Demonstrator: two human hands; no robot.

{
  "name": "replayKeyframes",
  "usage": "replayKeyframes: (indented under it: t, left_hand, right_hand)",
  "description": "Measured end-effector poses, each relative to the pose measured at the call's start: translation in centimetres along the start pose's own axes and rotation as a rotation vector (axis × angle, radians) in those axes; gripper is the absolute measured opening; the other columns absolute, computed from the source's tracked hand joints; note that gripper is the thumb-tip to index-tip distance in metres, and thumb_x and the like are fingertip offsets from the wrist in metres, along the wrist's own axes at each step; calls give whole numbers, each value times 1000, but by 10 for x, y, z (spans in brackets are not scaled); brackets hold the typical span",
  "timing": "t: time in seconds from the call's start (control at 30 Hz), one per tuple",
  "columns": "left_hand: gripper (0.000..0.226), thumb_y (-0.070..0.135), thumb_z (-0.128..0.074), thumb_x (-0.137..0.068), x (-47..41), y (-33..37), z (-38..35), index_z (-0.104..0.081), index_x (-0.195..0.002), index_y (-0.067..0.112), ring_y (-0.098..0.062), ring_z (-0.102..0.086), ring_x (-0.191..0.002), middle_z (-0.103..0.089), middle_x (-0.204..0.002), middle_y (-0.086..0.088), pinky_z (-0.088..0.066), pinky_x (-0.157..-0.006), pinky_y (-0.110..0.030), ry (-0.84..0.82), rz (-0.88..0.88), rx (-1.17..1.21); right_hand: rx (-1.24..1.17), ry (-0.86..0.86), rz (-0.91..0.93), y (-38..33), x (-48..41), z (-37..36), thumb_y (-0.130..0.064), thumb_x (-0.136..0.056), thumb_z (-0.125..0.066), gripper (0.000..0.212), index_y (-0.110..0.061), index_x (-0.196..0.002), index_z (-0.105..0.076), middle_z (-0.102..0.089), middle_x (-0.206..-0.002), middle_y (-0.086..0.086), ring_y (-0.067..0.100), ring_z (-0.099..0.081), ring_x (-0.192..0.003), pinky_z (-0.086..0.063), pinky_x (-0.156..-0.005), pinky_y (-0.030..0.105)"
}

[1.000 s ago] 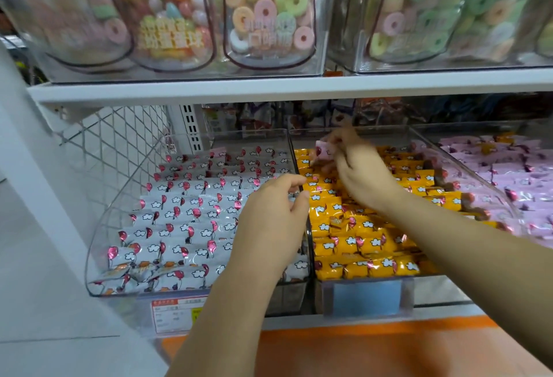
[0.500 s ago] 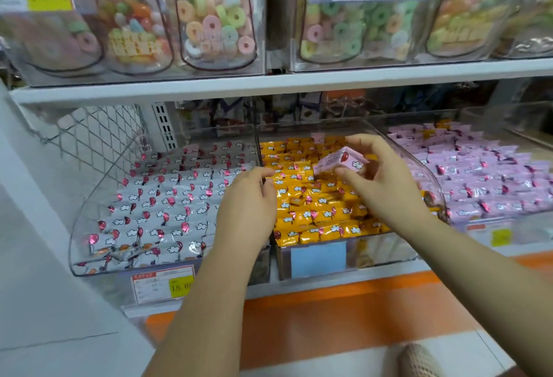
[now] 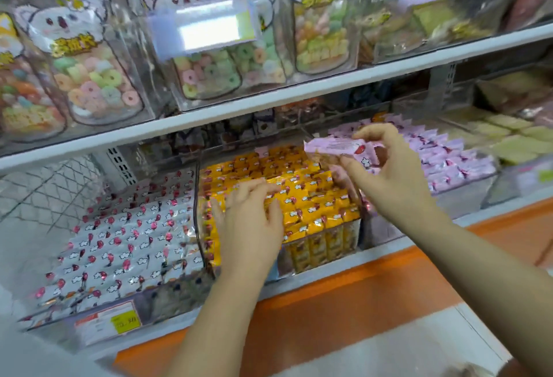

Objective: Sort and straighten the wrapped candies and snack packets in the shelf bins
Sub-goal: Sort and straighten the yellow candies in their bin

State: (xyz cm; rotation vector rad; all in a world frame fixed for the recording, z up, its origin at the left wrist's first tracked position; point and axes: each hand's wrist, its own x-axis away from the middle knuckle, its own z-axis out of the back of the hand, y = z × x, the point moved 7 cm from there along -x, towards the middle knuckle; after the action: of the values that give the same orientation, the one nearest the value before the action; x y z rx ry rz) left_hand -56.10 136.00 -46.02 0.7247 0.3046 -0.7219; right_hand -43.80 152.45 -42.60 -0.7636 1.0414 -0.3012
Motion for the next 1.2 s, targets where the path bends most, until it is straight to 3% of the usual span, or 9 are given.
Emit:
replayKeyframes:
  t: [0.23,0.3,0.37,0.47,0.63,0.87,0.97,1.1,1.2]
  left_hand:
    - [18,18,-55,-91,-17,71,-51,-67,-103,27,-17,-52,-115,-57,-118,7,-35,-104,-49,-97,-140,97]
    - [19,17,-55,-91,-22,86,-64,-67,-102,27,-15,-52,-114,-58,-117,8,-35,-104,-47,-106,-159,108]
    - [21,15,-55,-90,-29,99,-76,-66,-102,28,-14,-52,-113,-58,-115,9,-36,-105,-46,-120,-181,126]
    - [23,15,-54,-89,-46,115,-94,-66,-103,28,-16,-50,-116,-58,-118,7,-35,-105,-49,-157,-221,112]
    - [24,18,-51,-91,-83,134,-127,-64,-110,25,-18,-49,-119,-55,-125,1,-36,-105,-36,-272,-209,-32]
    - [33,18,-46,-94,-125,151,-186,-54,-127,16,-23,-54,-113,-58,-128,-6,-45,-92,-31,-501,-194,-268]
    - [37,10,-42,-97,-141,155,-204,-45,-133,13,-23,-56,-104,-54,-123,-11,-40,-79,-23,-540,-141,-318]
    - [44,5,-41,-96,-165,149,-220,-36,-139,17,-8,-43,-62,-43,-101,-4,-32,-48,-16,-497,-39,-267]
    - [39,12,-38,-99,-183,140,-221,-43,-137,21,-5,-46,-64,-55,-119,-5,-34,-48,-17,-405,-28,-290]
  right_hand:
    - [43,160,-93,48,-17,79,-9,-84,-63,27,-19,-100,-43,-44,-89,-21,0,-42,-76,-35,-65,10]
    - [64,197,-136,65,-22,99,-9,-83,-62,26,-19,-99,-45,-45,-87,-17,1,-41,-73,-34,-63,7]
    - [69,214,-174,82,-26,116,-15,-83,-62,24,-24,-99,-47,-50,-89,-8,10,-47,-75,-37,-67,21]
    - [103,219,-208,108,-32,133,-18,-83,-64,21,-27,-96,-49,-57,-89,7,17,-49,-75,-35,-69,26]
    - [127,216,-264,137,-41,142,-9,-83,-64,25,-13,-106,-55,-56,-107,8,26,-57,-86,-43,-73,33]
    - [105,296,-334,162,-58,145,-17,-84,-67,25,-19,-109,-60,-59,-101,-1,15,-52,-85,-37,-70,26]
    - [115,302,-383,175,-59,138,-18,-81,-71,25,-21,-105,-63,-61,-96,-2,18,-57,-95,-47,-78,33]
    - [161,287,-474,189,-54,129,-23,-84,-68,26,-26,-109,-61,-63,-110,0,19,-55,-108,-47,-79,34]
    - [230,303,-489,190,-52,126,-25,-85,-66,26,-30,-110,-59,-61,-114,-4,20,-54,-108,-47,-75,34]
